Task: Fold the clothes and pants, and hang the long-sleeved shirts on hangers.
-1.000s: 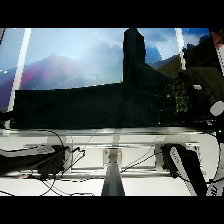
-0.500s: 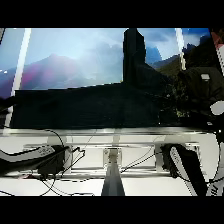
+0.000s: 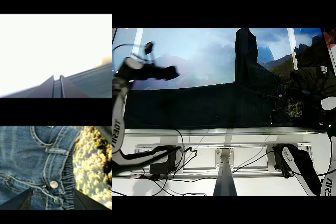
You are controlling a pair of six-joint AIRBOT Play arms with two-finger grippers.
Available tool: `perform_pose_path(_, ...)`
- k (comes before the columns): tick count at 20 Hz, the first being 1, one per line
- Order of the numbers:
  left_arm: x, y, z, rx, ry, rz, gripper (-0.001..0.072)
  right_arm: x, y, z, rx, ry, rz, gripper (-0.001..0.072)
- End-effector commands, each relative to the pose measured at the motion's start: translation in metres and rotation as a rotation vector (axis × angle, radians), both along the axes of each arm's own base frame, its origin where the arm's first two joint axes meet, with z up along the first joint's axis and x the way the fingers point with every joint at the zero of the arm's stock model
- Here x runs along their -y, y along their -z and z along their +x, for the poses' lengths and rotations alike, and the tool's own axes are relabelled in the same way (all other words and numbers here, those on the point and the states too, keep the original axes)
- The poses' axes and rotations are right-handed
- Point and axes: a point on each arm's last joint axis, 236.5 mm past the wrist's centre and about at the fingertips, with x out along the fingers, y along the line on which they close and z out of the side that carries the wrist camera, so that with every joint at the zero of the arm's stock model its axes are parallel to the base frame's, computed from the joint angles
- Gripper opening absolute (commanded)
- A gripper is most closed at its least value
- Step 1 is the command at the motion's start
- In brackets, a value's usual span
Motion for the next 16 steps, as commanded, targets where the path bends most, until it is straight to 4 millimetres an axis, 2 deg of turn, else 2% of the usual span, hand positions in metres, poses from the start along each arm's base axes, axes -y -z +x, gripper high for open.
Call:
perform_pose_path(1,0.128,-0.039,0.029,0.192,0.047,-0.116,0.0097,0.004,-0.003,0.010,0.036,0.021,-0.003,0.0553)
perform_pose_path(3,0.170,-0.037,0.044,0.222,0.048,-0.148,0.0100,0.007,-0.005,0.013,0.054,0.029,-0.011,0.0553)
perform_pose_path(4,0.188,-0.028,0.048,0.215,0.070,-0.150,0.0172,0.007,-0.006,0.013,0.056,0.030,-0.011,0.0553)
perform_pose_path(5,0.204,-0.017,0.051,0.204,0.092,-0.150,0.0307,0.007,-0.006,0.013,0.055,0.029,-0.011,0.0553)
perform_pose_path(7,0.224,0.006,0.056,0.179,0.109,-0.149,0.0648,0.008,-0.005,0.013,0.054,0.029,-0.014,0.0553)
perform_pose_path(11,0.242,0.046,0.070,0.084,0.063,-0.201,0.0652,0.009,-0.006,0.014,0.062,0.032,-0.017,0.0553)
perform_pose_path(15,0.261,0.065,0.083,0.063,0.098,-0.209,0.0631,0.015,-0.014,0.023,0.110,0.052,-0.036,0.0553)
perform_pose_path(16,0.265,0.069,0.087,0.065,0.102,-0.210,0.0581,0.017,-0.016,0.024,0.120,0.056,-0.040,0.0553)
